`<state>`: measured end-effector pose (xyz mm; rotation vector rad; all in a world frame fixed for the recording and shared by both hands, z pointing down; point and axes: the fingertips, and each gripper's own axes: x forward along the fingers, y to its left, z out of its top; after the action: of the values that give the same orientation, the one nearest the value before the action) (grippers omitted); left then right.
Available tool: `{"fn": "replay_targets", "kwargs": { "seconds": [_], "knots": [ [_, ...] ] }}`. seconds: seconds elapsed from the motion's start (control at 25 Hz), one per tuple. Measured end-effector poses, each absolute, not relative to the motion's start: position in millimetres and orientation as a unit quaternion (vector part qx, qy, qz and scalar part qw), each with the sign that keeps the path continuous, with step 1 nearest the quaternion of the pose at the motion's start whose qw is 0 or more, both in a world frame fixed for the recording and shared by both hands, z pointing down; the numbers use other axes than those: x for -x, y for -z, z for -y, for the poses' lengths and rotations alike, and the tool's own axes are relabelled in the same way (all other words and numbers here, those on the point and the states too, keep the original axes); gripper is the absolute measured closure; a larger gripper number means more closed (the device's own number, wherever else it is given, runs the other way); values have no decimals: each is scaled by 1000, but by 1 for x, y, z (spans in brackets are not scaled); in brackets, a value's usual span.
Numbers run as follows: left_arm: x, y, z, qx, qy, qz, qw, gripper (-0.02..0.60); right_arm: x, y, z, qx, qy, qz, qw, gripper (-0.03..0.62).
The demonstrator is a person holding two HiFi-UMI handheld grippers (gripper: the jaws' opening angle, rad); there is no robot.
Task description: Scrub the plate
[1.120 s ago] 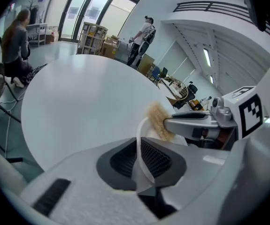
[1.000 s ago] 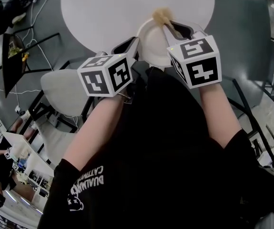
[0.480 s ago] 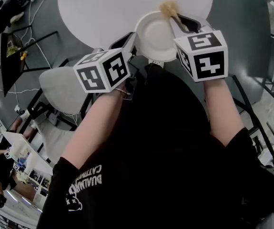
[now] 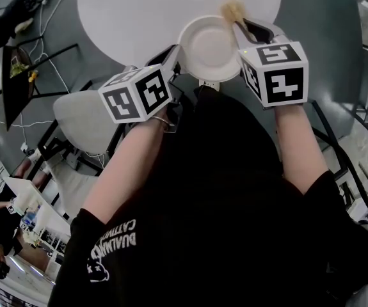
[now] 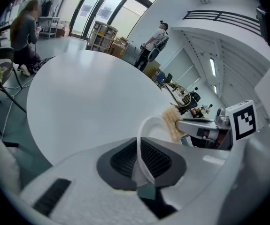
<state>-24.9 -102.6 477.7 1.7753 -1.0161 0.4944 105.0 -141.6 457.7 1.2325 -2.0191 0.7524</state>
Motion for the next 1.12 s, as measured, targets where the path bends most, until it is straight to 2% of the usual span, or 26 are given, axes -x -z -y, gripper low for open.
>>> {"fn": "replay_targets", "kwargs": {
  "seconds": [0.48, 0.72, 0.92, 1.12],
  "knots": [
    [29, -474, 101, -724, -184, 429, 507, 555, -120, -441, 142, -493, -280, 765, 305, 540],
    [34, -473, 102, -717, -171, 447, 508, 555, -49, -421, 122, -381, -294, 839, 253, 540],
    [32, -473, 99, -715, -167, 443, 515, 554, -5, -436, 89, -308, -321, 851, 277, 540],
    [24, -474, 91, -717, -170, 434, 519, 557, -3, -454, 82, -316, -300, 840, 322, 540]
  ]
}}
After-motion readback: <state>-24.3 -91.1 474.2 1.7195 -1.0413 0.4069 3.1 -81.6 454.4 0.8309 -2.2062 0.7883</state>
